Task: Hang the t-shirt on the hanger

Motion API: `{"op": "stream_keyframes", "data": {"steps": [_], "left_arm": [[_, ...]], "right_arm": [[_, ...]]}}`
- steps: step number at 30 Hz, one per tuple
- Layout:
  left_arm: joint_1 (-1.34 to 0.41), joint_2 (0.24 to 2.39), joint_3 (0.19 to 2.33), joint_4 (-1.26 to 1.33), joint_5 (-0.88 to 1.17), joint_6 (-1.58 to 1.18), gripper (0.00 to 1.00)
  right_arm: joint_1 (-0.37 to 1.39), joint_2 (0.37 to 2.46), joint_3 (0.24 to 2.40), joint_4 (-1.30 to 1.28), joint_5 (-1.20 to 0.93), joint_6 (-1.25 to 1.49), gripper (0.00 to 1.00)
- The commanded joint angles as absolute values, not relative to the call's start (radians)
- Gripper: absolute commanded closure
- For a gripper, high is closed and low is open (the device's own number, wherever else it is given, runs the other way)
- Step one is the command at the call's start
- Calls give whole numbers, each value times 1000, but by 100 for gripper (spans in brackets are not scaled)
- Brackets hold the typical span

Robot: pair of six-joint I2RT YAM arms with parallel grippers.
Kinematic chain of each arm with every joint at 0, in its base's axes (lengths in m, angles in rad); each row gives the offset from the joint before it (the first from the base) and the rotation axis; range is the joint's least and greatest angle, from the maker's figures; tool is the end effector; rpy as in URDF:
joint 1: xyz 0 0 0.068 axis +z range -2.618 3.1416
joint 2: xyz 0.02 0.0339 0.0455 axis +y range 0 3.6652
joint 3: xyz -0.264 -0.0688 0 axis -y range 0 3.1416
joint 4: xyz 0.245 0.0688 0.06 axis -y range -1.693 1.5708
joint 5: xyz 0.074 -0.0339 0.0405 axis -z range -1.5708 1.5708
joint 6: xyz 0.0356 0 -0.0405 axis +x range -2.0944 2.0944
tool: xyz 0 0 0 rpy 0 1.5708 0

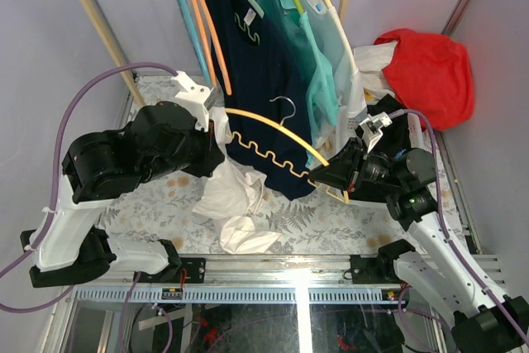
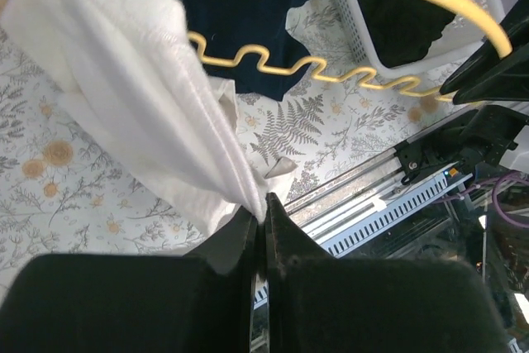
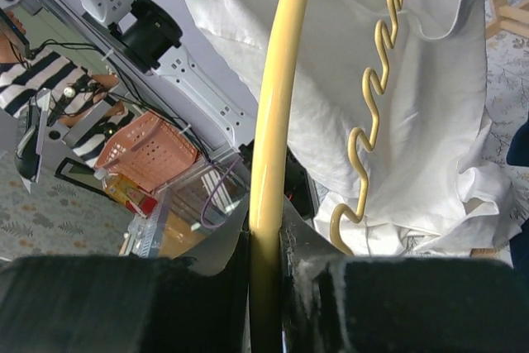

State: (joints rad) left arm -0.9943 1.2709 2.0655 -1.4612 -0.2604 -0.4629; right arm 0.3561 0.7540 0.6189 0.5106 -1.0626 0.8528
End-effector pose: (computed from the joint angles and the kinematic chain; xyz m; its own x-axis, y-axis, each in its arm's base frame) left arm 0.0927 -0.1258 0.5156 -0.6141 0.1529 -0.7743 0.4757 0.8546 -0.2085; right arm 0.1423 0.0861 0.3542 -0.4753 0.2142 -0.8533 -0.8716 0.0173 0.4899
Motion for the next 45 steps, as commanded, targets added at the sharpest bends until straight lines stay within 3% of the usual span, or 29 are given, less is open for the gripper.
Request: {"op": "stream_keyframes", "data": {"steps": [1,11,21,33,40,45], "left_arm": [[-1001,1214,2002,-1392,-281,-520,99],[-1000,1189,1917,-1453,-413,-588,96],[-1002,1175,1959,-1396,-350,-567,70],[-1001,1163,1986,-1358,-391,-564,65],[-1002,1145,1832,-1171,-197,-565,63],[-1019,1162,1763,-1092,-190,-575,62]], "right_arm": [[347,705,597,835,-957,957,100],[348,635,541,923,-941,1004,100],[347,563,505,899,-965,1011,100],[348,515,477,902,-1002,1050,100],[348,462,495,782,-984,1004,100],[347,477,509,774,-971,1000,100]]}}
